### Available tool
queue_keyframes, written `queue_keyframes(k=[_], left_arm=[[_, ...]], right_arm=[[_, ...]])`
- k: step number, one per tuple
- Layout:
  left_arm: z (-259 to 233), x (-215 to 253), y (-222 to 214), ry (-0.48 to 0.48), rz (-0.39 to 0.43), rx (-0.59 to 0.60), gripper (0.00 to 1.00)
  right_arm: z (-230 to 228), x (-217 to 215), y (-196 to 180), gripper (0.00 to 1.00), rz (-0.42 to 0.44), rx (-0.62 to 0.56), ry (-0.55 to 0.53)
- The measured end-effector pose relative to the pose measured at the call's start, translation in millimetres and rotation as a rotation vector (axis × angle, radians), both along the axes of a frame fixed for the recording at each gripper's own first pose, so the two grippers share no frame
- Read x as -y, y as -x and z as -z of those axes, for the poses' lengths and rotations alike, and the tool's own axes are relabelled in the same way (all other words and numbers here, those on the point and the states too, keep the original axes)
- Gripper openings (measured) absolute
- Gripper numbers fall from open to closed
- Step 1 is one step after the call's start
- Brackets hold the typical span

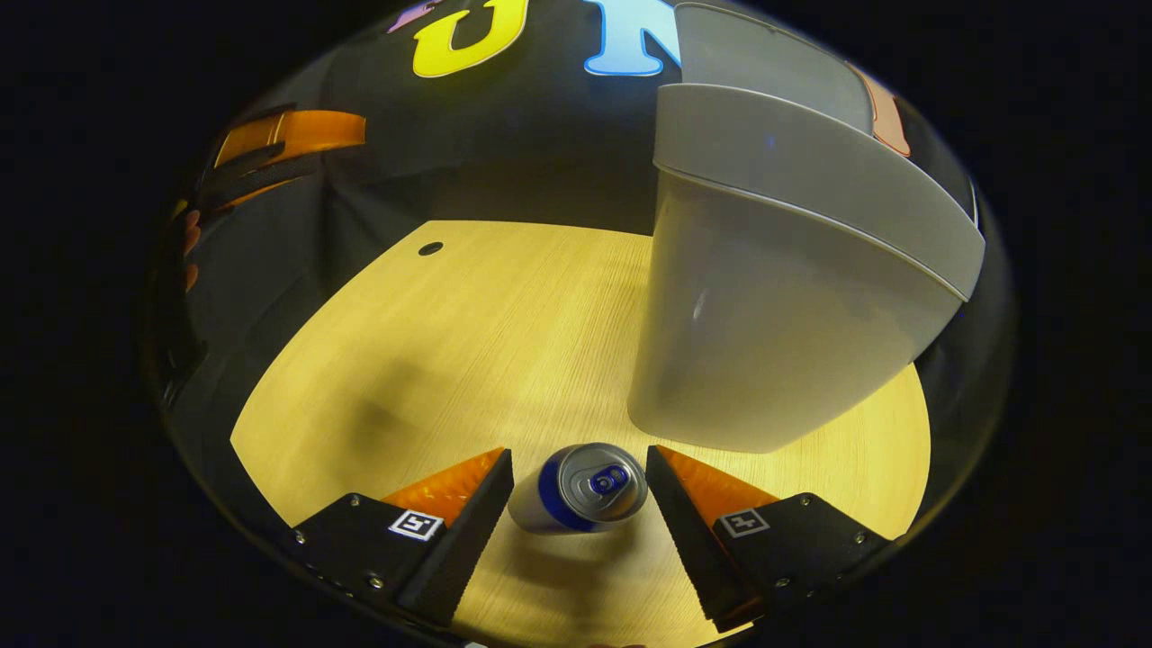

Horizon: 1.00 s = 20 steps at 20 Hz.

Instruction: Press the lid of the desktop garbage bin to open it, pick up the crumpled paper on the desktop and throw it into the bin, then pick up the pop can on the desktop and drop it into the bin, and finally close the garbage bin lid.

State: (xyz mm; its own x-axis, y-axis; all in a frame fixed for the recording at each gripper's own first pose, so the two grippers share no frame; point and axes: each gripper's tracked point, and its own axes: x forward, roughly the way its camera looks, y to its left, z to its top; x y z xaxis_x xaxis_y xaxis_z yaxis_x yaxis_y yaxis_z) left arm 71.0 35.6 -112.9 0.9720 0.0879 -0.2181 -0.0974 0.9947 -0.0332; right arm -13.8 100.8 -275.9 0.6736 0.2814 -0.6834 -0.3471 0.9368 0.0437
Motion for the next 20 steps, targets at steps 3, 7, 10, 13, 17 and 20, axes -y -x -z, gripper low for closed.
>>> queue_keyframes(k=[3,7,10,13,17,20], left_arm=[[1.9,-1.4,1.0,0.004,-0.004,-0.004,0.89],[2.5,-6.9,3.5,0.005,-0.012,-0.008,0.85],[2.0,-9.0,4.9,0.004,-0.014,-0.008,0.85],[2.6,-9.8,5.5,0.006,-0.016,-0.007,0.87],[2.6,-12.2,8.2,0.009,-0.020,-0.007,0.87],[2.5,-15.4,9.8,0.009,-0.028,-0.006,0.85]], right_arm=[[8.7,0.3,0.1,0.95,0.002,-0.019,0.008],[22.4,6.4,0.1,0.96,0.021,-0.051,0.022],[29.3,9.1,2.8,0.96,0.038,-0.081,0.016],[23.9,1.3,3.4,0.96,0.009,-0.079,-0.026],[7.0,-17.4,4.4,0.95,-0.107,-0.029,-0.053],[0.7,-25.4,1.0,0.96,-0.230,0.006,-0.008]])
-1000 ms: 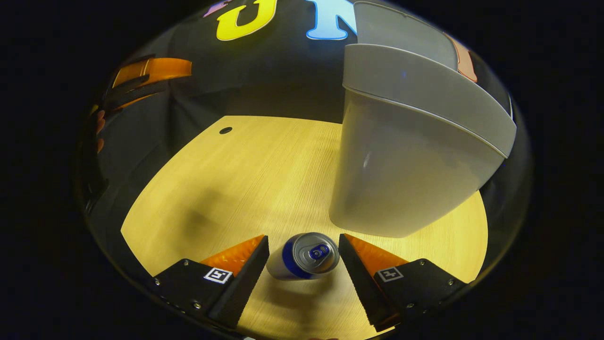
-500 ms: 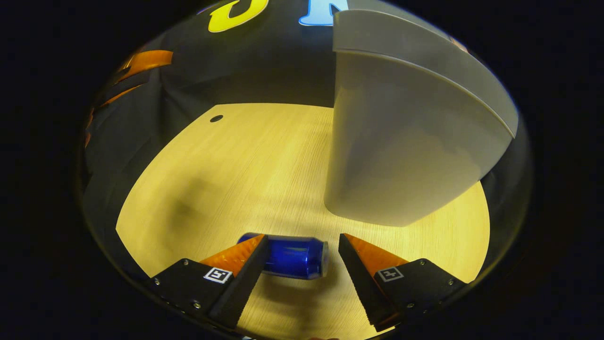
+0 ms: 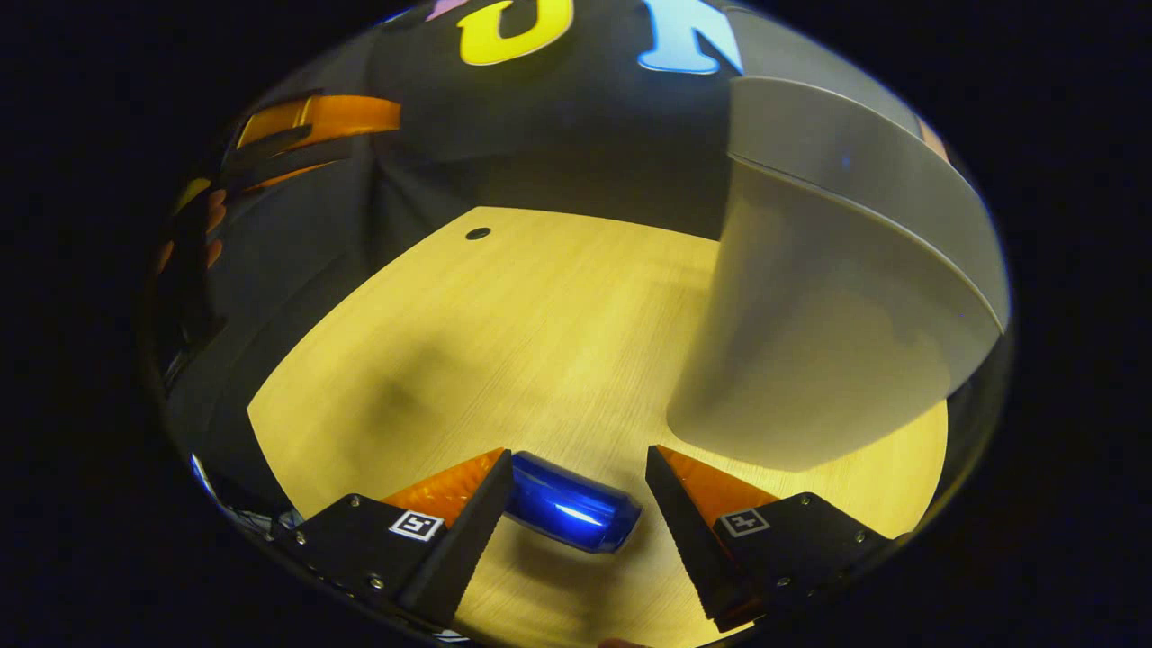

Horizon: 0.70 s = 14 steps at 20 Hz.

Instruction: Press the lid of the desktop garbage bin to open it, pick up the crumpled paper on the desktop and throw it into the bin, then pick up the pop can on the desktop and drop it into the bin, and finally close the garbage bin lid.

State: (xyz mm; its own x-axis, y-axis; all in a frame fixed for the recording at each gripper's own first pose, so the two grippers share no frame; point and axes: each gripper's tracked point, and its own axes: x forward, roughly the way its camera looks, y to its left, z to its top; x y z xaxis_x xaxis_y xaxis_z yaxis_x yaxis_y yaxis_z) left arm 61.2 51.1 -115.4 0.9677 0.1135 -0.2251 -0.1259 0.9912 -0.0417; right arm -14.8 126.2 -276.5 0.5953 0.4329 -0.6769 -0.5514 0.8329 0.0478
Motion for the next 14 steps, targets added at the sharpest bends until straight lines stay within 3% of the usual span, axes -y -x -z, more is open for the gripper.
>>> queue_keyframes(k=[3,4,9,14], left_arm=[[0.0,-6.4,4.6,0.001,-0.015,-0.001,0.87],[-0.6,-10.3,5.3,0.000,-0.023,0.000,0.88],[4.1,-26.0,14.1,0.004,-0.066,-0.005,0.89],[9.6,-38.0,25.5,0.018,-0.111,-0.015,0.89]], right_arm=[[1.0,-10.2,3.3,0.95,-0.117,0.009,0.028],[3.5,-12.6,6.4,0.92,-0.140,-0.008,0.022],[14.8,-24.7,20.4,0.95,-0.254,-0.045,0.047],[29.6,-28.9,28.0,0.95,-0.387,-0.019,0.149]])
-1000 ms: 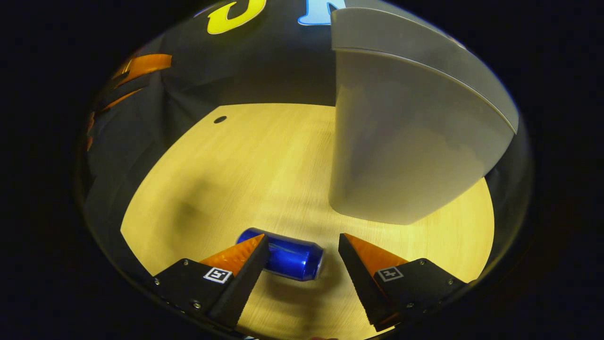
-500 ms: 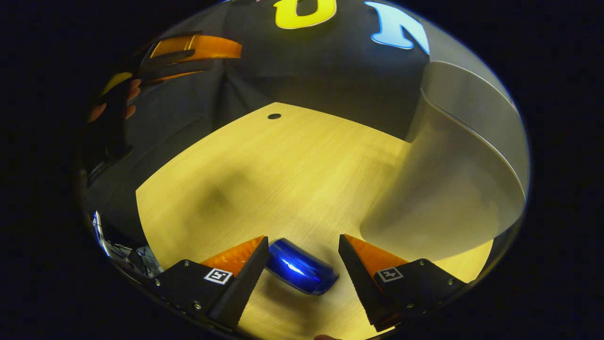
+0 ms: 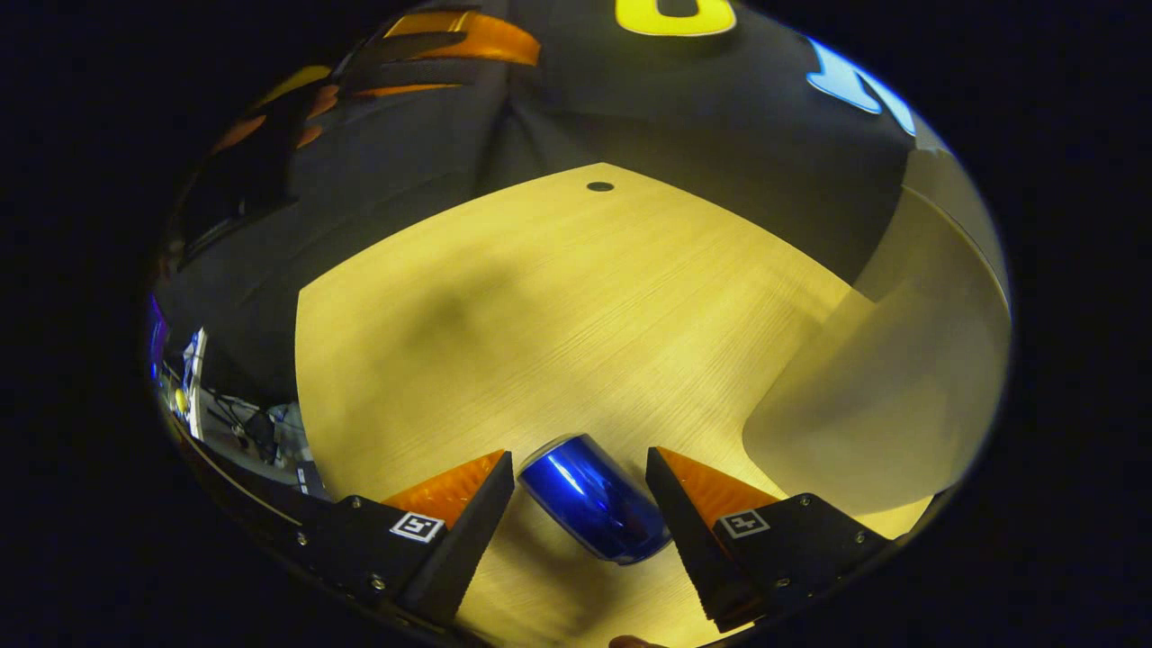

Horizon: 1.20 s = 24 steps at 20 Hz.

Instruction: Press the lid of the desktop garbage bin to open it, pick up the crumpled paper on the desktop and throw it into the bin, then pick up the pop can on the desktop and drop it into the bin, and finally close the garbage bin lid.

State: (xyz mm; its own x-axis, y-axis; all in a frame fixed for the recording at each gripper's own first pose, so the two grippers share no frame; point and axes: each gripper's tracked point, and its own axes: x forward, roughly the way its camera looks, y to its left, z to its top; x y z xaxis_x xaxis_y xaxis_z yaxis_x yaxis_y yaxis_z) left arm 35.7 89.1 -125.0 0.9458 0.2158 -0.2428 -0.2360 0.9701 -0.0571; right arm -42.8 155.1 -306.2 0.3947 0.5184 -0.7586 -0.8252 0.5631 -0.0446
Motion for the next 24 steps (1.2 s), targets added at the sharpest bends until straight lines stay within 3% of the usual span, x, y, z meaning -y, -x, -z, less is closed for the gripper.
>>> queue_keyframes(k=[5,10,16,18,24], left_arm=[[3.9,-12.6,14.3,0.011,-0.049,-0.005,0.87],[3.9,-23.9,25.8,0.013,-0.088,-0.006,0.87],[3.9,-30.9,30.5,0.006,-0.105,-0.008,0.85],[3.0,-30.5,29.5,0.006,-0.102,-0.008,0.89],[5.7,-24.4,23.8,0.008,-0.085,-0.012,0.87]], right_arm=[[9.8,4.2,6.8,0.92,-0.134,0.040,0.111],[22.7,10.7,7.9,0.95,-0.185,0.036,0.186],[40.4,16.3,4.8,0.94,-0.203,0.025,0.251],[47.2,18.6,-2.8,0.87,-0.193,0.017,0.274],[44.1,21.0,-15.0,0.83,-0.128,0.032,0.245]])
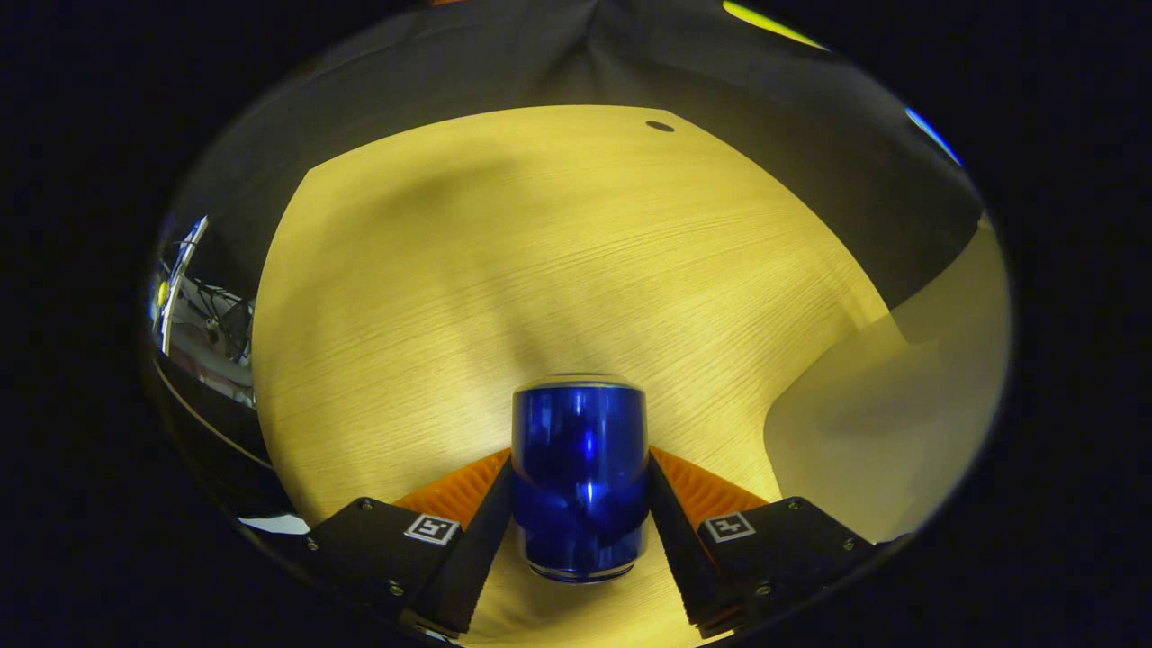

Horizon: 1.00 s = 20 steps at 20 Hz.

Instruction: Press the lid of the desktop garbage bin to open it, pick up the crumpled paper on the desktop and throw it into the bin, then pick up the pop can on the desktop and drop it into the bin, and finally close the garbage bin lid.

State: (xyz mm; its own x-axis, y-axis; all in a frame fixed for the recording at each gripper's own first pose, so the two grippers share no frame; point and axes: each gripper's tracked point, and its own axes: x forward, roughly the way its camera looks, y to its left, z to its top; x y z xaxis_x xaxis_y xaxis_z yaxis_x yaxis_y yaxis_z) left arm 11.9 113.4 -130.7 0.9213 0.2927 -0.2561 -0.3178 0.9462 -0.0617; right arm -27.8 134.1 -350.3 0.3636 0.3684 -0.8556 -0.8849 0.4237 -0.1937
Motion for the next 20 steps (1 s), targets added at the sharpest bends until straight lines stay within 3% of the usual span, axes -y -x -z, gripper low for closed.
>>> queue_keyframes(k=[11,20], left_arm=[[-2.0,32.0,-18.9,-0.005,0.084,0.003,0.89],[-3.2,70.7,-32.6,-0.008,0.181,0.006,0.89]], right_arm=[[-64.2,-8.3,-8.9,0.83,0.190,0.118,-0.221],[-134.1,-8.8,-3.0,0.83,0.264,0.261,-0.346]])
